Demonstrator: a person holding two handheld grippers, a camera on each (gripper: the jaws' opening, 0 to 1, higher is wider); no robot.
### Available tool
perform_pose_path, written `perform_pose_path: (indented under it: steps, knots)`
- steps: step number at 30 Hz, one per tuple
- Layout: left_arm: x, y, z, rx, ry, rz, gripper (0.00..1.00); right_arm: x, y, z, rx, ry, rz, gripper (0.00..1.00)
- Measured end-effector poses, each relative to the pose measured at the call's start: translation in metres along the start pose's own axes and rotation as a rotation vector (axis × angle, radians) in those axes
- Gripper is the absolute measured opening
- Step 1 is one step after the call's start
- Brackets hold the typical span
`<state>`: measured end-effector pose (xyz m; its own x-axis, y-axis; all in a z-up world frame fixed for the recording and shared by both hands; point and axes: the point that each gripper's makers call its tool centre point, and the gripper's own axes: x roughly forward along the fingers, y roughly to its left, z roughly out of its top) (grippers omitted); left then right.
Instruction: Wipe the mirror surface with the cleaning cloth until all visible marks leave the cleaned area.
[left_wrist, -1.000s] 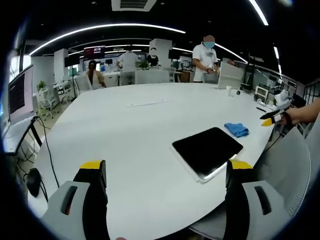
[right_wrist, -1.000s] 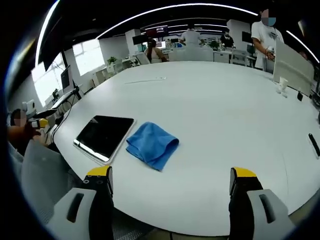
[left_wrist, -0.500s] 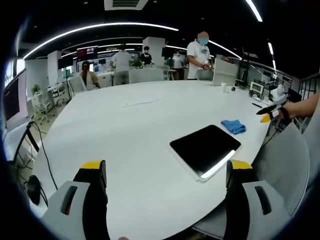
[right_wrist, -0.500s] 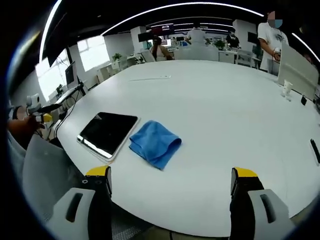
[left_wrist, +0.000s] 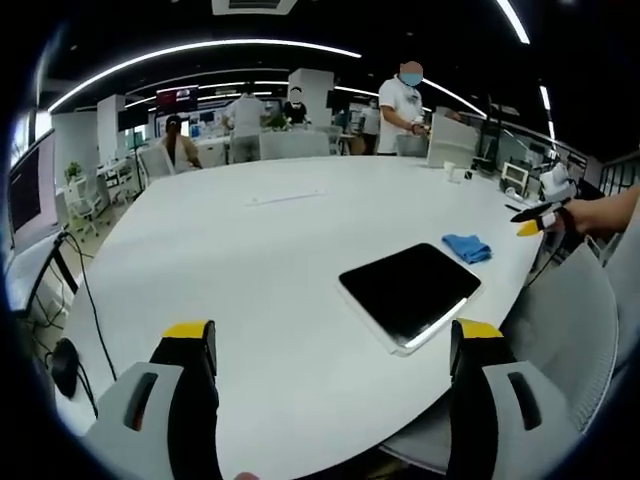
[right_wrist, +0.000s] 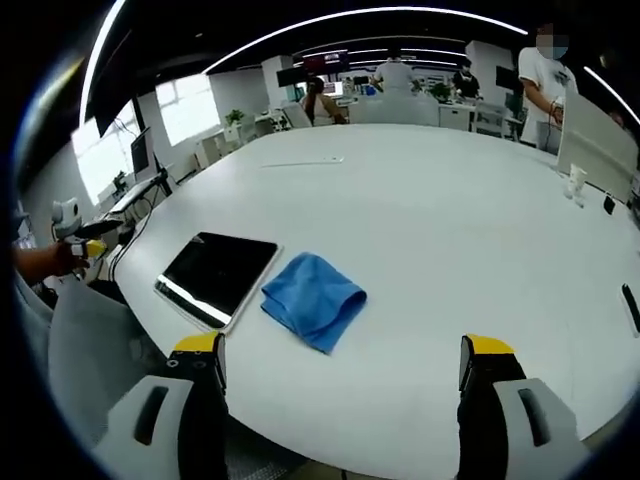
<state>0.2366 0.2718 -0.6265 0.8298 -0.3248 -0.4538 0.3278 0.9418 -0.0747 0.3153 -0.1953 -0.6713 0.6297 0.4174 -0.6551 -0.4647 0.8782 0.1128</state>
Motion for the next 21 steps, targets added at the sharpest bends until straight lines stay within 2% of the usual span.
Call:
perform_pose_path:
  steps: [3, 5, 14, 21]
  knots:
    - [-0.001, 0.0, 0.002, -0.026, -0.016, -0.002, 0.97, 0.0, 0.0, 0.001, -0.005, 0.001, -0.002, 0.96]
    - [0.0, 0.002, 0.001, -0.016, -0.009, 0.005, 0.98, 0.0, -0.004, 0.002, -0.009, -0.004, -0.026, 0.98]
    - [0.0, 0.007, 0.002, -0.025, -0.017, 0.011, 0.98, 0.001, -0.003, 0.014, 0.001, -0.021, -0.037, 0.98]
    - [0.0, 0.005, 0.006, -0.009, -0.021, 0.0, 0.98, 0.013, 0.013, 0.035, 0.0, -0.038, -0.025, 0.9]
